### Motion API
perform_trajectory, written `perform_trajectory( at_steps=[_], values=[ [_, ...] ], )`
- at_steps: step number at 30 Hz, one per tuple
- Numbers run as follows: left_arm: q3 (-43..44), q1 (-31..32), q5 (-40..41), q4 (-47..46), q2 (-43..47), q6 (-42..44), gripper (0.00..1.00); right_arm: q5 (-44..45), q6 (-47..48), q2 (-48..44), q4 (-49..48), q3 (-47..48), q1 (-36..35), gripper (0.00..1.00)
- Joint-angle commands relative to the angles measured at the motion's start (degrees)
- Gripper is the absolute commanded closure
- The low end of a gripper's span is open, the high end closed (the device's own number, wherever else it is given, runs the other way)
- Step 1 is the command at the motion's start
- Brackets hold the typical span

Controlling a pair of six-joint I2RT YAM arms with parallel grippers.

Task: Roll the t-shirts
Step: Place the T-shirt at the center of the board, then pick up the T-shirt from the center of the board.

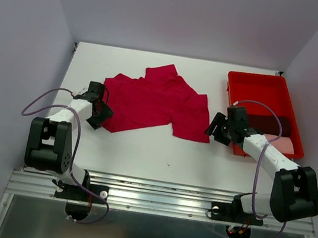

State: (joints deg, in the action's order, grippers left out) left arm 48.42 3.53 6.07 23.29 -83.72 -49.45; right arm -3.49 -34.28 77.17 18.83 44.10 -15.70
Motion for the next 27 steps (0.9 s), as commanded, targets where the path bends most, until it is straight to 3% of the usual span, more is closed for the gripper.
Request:
perform_trajectory(
  at_steps=[1,7,10,11,14,17,27],
  values=[
    [-0.43,-0.01,0.88,-1.84,-2.05,-2.84,0.35,-0.47,0.88,-1.05,-1.34,1.61,0.32,0.36],
    [-1.58,-0.01,1.58,-2.72,-3.02,-3.37,0.37,-0.38,0.80,-0.88,-1.34,1.17,0.32,0.36],
    [-1.84,-0.01,1.93,-2.81,-3.11,-3.37,0.50,-0.38,0.88,-0.53,-1.43,1.43,0.32,0.36],
    [-2.02,-0.01,2.19,-2.72,-2.85,-3.37,0.63,-0.29,0.80,-0.53,-1.34,1.43,0.32,0.36],
    [-1.84,-0.01,3.07,-1.58,-0.92,-3.20,0.88,-0.29,0.88,-0.53,-1.34,1.34,0.32,0.36],
    [-1.75,-0.01,5.09,1.13,1.89,-2.93,0.98,-0.12,0.80,-0.61,-1.34,0.91,0.32,0.36],
    [-3.60,-0.19,6.24,3.26,6.38,-2.32,0.98,-0.29,0.97,1.32,-1.69,1.43,0.32,0.35]
  ],
)
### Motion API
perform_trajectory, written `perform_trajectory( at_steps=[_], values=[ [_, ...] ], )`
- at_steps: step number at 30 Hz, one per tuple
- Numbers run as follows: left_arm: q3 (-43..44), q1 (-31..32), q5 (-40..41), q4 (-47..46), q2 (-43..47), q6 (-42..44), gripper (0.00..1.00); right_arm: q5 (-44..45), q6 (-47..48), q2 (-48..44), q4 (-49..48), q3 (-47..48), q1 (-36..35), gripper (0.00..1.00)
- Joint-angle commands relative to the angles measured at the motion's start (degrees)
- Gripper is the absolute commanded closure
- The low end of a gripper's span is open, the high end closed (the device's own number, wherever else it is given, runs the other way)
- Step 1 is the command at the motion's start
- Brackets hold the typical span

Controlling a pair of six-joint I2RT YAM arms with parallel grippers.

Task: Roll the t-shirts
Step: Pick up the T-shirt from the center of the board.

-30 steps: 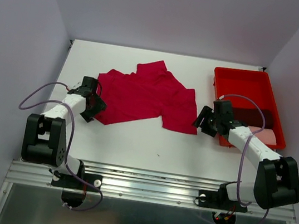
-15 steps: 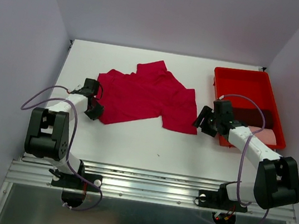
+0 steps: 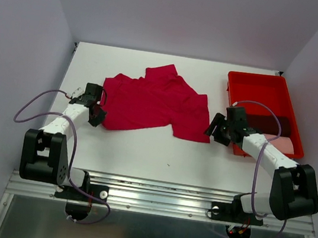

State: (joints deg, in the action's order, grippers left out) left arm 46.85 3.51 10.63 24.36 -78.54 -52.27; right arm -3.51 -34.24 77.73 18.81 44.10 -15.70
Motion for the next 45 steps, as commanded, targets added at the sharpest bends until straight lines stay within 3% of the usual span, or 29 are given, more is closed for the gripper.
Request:
perform_trajectory(
  at_steps=[1,2,5,7,8,11,16,18,23,28,29,33,45],
  values=[
    [-2.29,-0.17,1.41,2.01,1.20,0.68,0.92,-0.27,0.84,0.84,-1.67,1.26,0.32,0.35],
    [-2.72,-0.17,0.89,1.57,1.29,0.94,0.77,-0.27,0.93,0.84,-1.67,1.17,0.32,0.35],
    [-3.43,-0.17,0.09,0.87,1.55,1.38,0.54,-0.18,0.84,0.58,-1.67,0.82,0.32,0.35],
    [-4.13,-0.17,-0.61,-0.10,1.90,1.64,0.49,-0.10,0.75,0.23,-1.67,0.64,0.32,0.35],
    [-4.31,-0.17,-0.79,-0.71,1.99,1.56,0.39,-0.10,0.75,0.22,-1.58,0.64,0.32,0.35],
    [-4.84,-0.17,-1.49,-1.59,1.99,1.82,0.29,-0.18,0.75,0.31,-1.67,0.73,0.32,0.35],
    [-5.98,-0.17,-2.02,-3.44,1.64,1.30,0.25,-0.36,0.75,0.49,-1.67,0.99,0.32,0.35],
    [-6.16,-0.17,-1.76,-4.05,1.29,0.42,0.34,-0.45,0.84,0.49,-1.67,1.08,0.32,0.35],
    [-5.54,-0.17,-1.32,-5.02,0.23,0.15,0.44,-0.62,1.02,0.40,-1.58,1.17,0.32,0.35],
    [-4.58,-0.17,-0.62,-4.32,-0.29,0.06,0.65,-0.53,1.02,0.49,-1.41,1.26,0.32,0.35],
    [-4.57,-0.17,-0.53,-4.23,-0.29,0.24,0.75,-0.45,1.02,0.49,-1.49,1.34,0.32,0.35],
    [-4.14,-0.17,0.52,-3.27,-0.56,0.85,0.98,-0.80,1.02,1.01,-1.58,1.61,0.32,0.35],
    [-2.73,-1.75,7.55,3.67,3.04,0.59,1.00,-0.53,1.72,1.54,-1.67,1.78,0.32,0.35]
  ],
)
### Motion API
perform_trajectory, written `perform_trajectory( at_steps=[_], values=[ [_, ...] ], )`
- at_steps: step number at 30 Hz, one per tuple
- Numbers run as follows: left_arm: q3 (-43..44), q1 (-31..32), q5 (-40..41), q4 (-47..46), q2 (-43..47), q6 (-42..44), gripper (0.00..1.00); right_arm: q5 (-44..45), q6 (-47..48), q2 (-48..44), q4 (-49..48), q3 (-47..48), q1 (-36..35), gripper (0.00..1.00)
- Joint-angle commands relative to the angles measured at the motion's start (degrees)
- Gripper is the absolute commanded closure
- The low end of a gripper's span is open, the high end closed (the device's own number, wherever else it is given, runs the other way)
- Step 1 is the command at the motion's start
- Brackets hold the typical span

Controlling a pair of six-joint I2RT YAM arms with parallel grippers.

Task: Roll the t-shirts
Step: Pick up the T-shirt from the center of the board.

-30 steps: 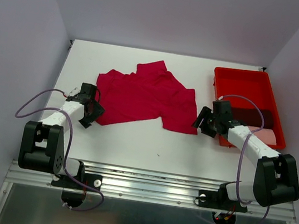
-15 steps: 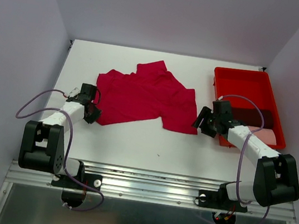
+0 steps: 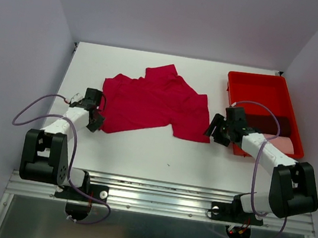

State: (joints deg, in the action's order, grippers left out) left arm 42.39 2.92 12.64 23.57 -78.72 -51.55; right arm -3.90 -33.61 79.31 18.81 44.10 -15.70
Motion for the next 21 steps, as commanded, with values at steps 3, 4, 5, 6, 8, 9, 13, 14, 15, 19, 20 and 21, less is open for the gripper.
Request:
perform_trajectory(
  at_steps=[3,4,5,6,8,9,13,14,15,19,20,21],
  values=[
    [0.85,-2.48,7.38,6.12,3.57,-0.92,1.00,-0.23,1.17,0.14,-1.93,1.52,0.32,0.35],
    [0.76,-2.48,8.00,6.74,3.66,-1.53,1.00,-0.23,1.17,0.15,-1.85,1.52,0.32,0.35],
    [0.68,-2.48,8.62,7.88,3.83,-1.97,1.00,-0.23,1.26,0.06,-1.93,1.52,0.32,0.35],
    [0.33,-2.48,9.32,8.15,4.18,-2.24,1.00,-0.23,1.26,-0.03,-1.93,1.43,0.32,0.35],
    [-0.03,-4.13,9.77,8.42,5.33,-2.94,1.00,-0.14,1.44,-0.03,-1.93,1.43,0.32,0.35],
    [-0.38,-4.41,9.85,8.59,5.76,-3.03,1.00,-0.14,1.52,-0.12,-1.93,1.26,0.32,0.35],
    [-1.17,-5.82,8.28,7.72,6.82,-1.89,0.59,-0.23,1.44,-0.47,-1.93,0.99,0.32,0.35],
    [-1.52,-5.91,7.23,6.93,7.08,-1.02,0.39,-0.32,1.44,-0.47,-1.93,0.99,0.32,0.35],
    [-1.78,-5.82,6.52,6.40,7.43,-0.57,0.34,-0.23,1.44,-0.56,-1.85,0.99,0.32,0.35],
    [-4.24,-5.82,3.27,3.94,10.68,-0.39,0.30,-0.32,1.44,-0.73,-1.85,0.90,0.32,0.35],
    [-4.77,-5.73,2.74,3.50,11.21,-0.31,0.25,-0.40,1.44,-0.73,-1.93,0.90,0.32,0.35],
    [-5.82,-5.82,1.95,2.45,11.74,-0.22,0.24,-0.41,1.35,-0.73,-1.93,0.82,0.32,0.35]
  ],
)
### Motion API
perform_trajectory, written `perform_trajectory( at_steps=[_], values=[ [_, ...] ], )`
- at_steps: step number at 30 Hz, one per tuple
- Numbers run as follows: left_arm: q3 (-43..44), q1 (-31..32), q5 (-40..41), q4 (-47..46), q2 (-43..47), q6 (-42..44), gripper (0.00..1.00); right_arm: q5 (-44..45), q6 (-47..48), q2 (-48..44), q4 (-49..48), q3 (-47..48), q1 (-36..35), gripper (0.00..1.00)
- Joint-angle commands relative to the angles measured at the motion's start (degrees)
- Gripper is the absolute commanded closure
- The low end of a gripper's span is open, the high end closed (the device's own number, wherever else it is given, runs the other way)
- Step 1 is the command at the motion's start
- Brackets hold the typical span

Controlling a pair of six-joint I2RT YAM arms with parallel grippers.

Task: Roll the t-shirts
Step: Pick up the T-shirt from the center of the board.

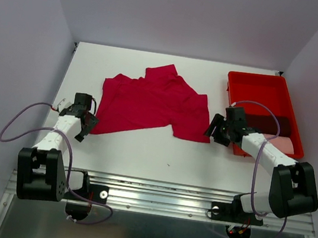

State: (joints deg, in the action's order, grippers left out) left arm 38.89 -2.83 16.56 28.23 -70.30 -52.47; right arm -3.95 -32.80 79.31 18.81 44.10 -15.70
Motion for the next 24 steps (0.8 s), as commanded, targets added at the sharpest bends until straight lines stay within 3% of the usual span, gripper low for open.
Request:
perform_trajectory(
  at_steps=[1,5,21,23,24],
  values=[
    [-2.85,-0.07,-2.31,-2.73,3.59,0.87,0.24,-0.54,0.54,-0.82,-2.02,0.82,0.32,0.35],
    [-5.14,-0.07,-4.69,-5.81,3.68,0.61,0.25,-0.63,0.45,-0.91,-2.02,0.64,0.32,0.35],
    [-8.14,-0.07,-2.93,-20.05,-4.75,3.86,0.51,-0.19,0.45,-2.23,-1.14,0.46,0.32,0.34],
    [-7.61,-0.07,-3.28,-20.05,-5.46,3.78,0.59,0.08,0.45,-2.32,-1.05,0.46,0.32,0.34],
    [-7.52,-0.07,-3.63,-20.14,-5.46,3.86,0.73,0.17,0.37,-2.14,-0.88,0.46,0.32,0.34]
  ],
)
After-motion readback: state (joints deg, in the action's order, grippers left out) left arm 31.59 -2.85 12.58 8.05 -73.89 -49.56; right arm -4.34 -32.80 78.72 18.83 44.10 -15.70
